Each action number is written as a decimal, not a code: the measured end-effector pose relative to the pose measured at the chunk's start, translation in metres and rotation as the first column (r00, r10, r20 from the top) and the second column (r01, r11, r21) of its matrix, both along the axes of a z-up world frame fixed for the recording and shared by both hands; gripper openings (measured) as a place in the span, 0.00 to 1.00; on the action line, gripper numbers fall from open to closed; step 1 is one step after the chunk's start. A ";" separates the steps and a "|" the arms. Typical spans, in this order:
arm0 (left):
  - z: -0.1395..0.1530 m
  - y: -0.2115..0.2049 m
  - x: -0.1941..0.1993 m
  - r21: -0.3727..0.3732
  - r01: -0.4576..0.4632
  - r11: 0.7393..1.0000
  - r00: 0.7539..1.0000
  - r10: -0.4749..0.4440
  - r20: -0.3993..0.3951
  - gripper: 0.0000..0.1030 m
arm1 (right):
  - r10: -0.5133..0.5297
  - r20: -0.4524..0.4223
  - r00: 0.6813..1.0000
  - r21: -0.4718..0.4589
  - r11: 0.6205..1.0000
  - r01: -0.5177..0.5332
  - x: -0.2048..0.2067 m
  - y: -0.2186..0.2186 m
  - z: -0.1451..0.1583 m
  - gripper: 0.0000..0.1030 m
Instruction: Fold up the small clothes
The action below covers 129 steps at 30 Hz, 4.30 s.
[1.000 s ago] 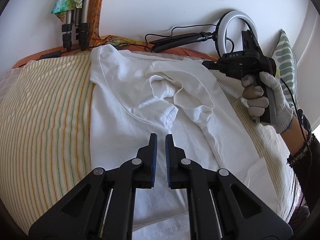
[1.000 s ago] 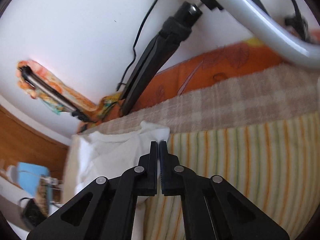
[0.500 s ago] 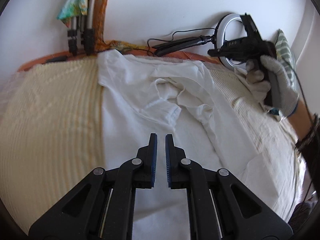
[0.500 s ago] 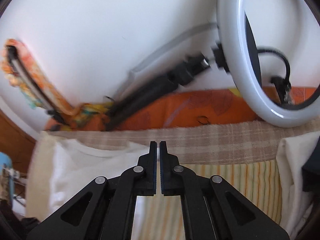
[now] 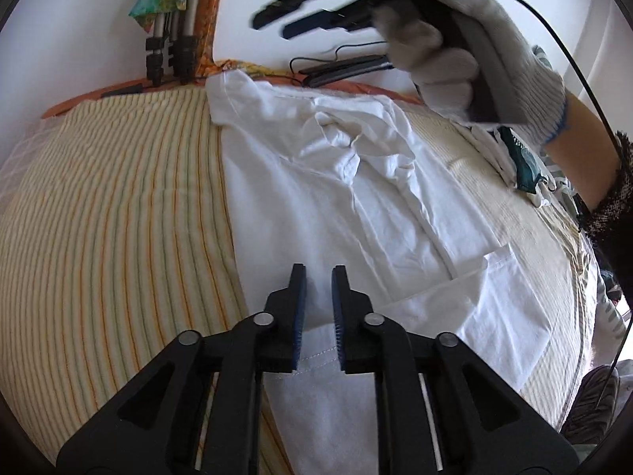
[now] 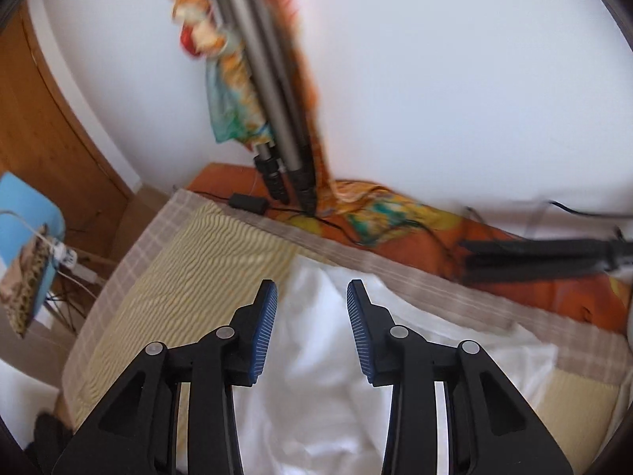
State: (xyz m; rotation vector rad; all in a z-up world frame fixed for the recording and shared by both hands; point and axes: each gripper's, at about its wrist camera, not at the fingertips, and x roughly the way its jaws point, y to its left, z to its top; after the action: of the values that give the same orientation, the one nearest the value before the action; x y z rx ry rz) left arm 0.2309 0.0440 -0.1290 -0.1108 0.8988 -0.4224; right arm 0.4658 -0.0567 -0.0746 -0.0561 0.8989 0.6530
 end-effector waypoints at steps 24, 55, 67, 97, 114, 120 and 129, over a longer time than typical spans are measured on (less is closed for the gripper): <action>-0.007 0.004 0.005 -0.091 0.015 0.996 0.998 -0.020 -0.057 0.13 | -0.117 -0.013 0.993 -0.130 0.985 0.114 0.057 0.039 -0.063 0.04; 0.018 0.013 0.176 0.019 -0.239 0.971 0.971 0.239 0.007 0.22 | -0.325 -0.063 0.944 0.053 0.943 0.329 -0.009 -0.201 -0.057 0.12; -0.008 0.018 0.205 -0.032 -0.258 0.965 0.965 0.257 -0.042 0.22 | -0.296 -0.036 0.954 0.012 0.955 0.297 0.004 -0.189 -0.060 0.12; -0.009 -0.009 0.222 0.200 -0.257 0.945 0.966 0.246 0.079 0.01 | -0.333 0.025 0.942 0.031 0.943 0.333 0.009 -0.182 -0.061 0.04; 0.047 -0.001 0.146 0.124 -0.221 0.967 0.962 0.195 0.193 0.01 | -0.279 0.124 0.952 0.129 0.956 0.263 -0.062 -0.205 -0.001 0.03; 0.067 0.002 0.094 0.109 -0.197 0.974 0.960 0.169 0.223 0.01 | -0.247 0.148 0.958 0.142 0.964 0.226 -0.110 -0.208 0.016 0.03; 0.085 0.006 -0.005 0.134 -0.182 0.974 0.951 0.140 0.274 0.01 | -0.182 0.203 0.962 0.095 0.982 0.166 -0.206 -0.202 0.024 0.03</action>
State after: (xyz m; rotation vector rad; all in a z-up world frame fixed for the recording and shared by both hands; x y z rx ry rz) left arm 0.2256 0.0502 -0.0442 0.0184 0.6515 -0.2054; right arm 0.2596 -0.2586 -0.0502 0.0226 0.6647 0.5055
